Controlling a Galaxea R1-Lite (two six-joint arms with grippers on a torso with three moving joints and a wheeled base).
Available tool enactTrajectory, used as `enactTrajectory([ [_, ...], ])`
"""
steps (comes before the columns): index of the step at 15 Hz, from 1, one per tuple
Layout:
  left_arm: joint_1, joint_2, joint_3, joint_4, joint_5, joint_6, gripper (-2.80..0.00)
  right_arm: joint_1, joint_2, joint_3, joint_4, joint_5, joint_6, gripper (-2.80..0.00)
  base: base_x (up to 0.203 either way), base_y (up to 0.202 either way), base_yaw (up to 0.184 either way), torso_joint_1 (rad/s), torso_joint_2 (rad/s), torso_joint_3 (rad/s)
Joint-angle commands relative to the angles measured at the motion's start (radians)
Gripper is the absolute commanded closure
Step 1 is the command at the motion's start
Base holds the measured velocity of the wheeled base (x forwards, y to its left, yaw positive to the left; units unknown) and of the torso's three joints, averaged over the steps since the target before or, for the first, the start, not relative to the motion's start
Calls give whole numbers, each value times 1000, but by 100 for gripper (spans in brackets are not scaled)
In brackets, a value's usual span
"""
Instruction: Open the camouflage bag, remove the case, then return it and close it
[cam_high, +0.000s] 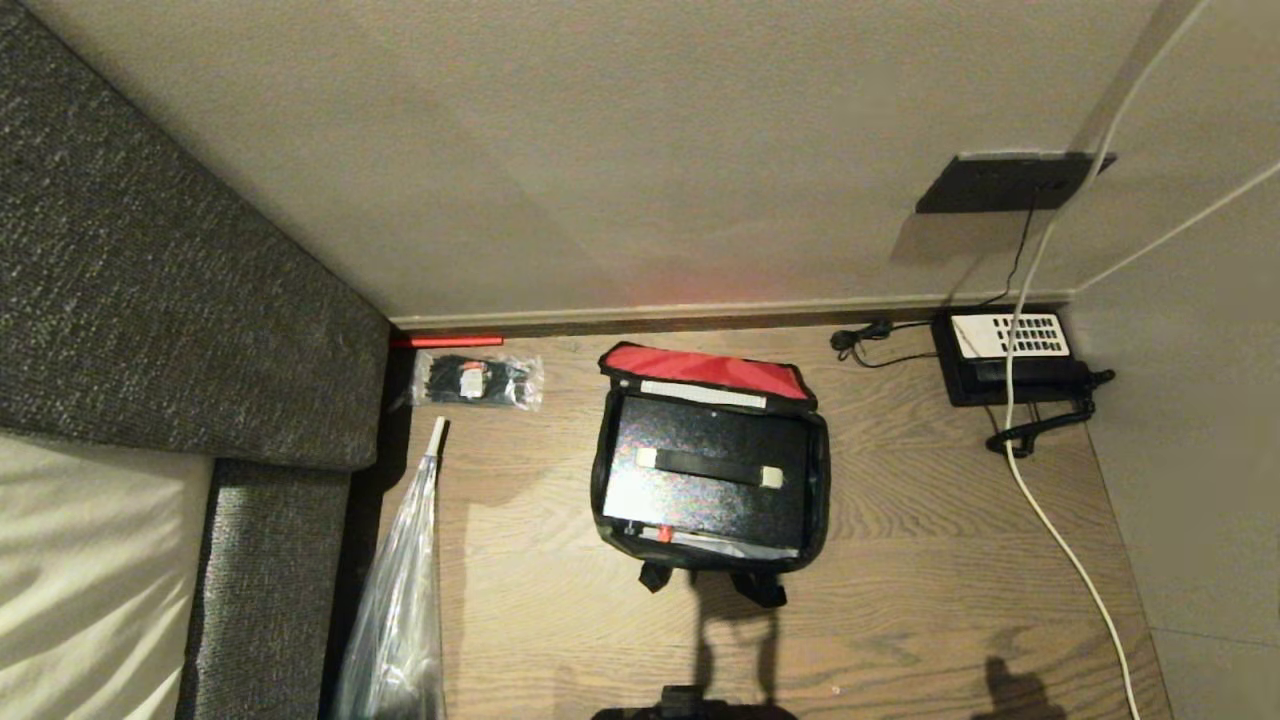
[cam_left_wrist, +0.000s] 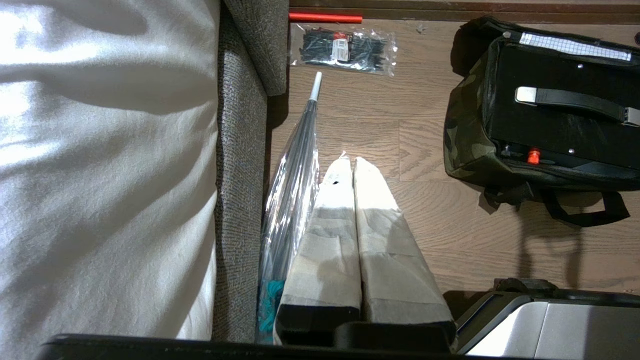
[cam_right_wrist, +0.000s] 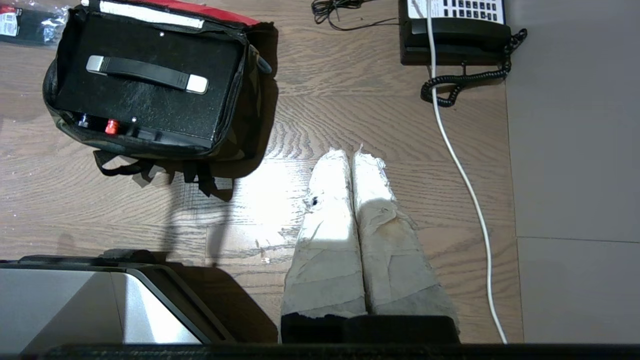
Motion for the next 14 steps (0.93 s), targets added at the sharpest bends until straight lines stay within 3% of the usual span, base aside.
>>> enactTrajectory([
  [1, 0, 0, 3, 0, 0, -8, 0, 2, 2, 0, 0, 0, -1, 0, 0, 0, 0, 0, 0, 0],
  [3, 0, 0, 3, -2, 0, -2, 0, 2, 2, 0, 0, 0, -1, 0, 0, 0, 0, 0, 0, 0],
  [8, 0, 0, 3, -2, 0, -5, 0, 2, 2, 0, 0, 0, -1, 0, 160, 0, -1, 0, 2, 1],
  [14, 0, 0, 3, -2, 0, -2, 0, 0, 2, 0, 0, 0, -1, 0, 0, 0, 0, 0, 0, -5],
])
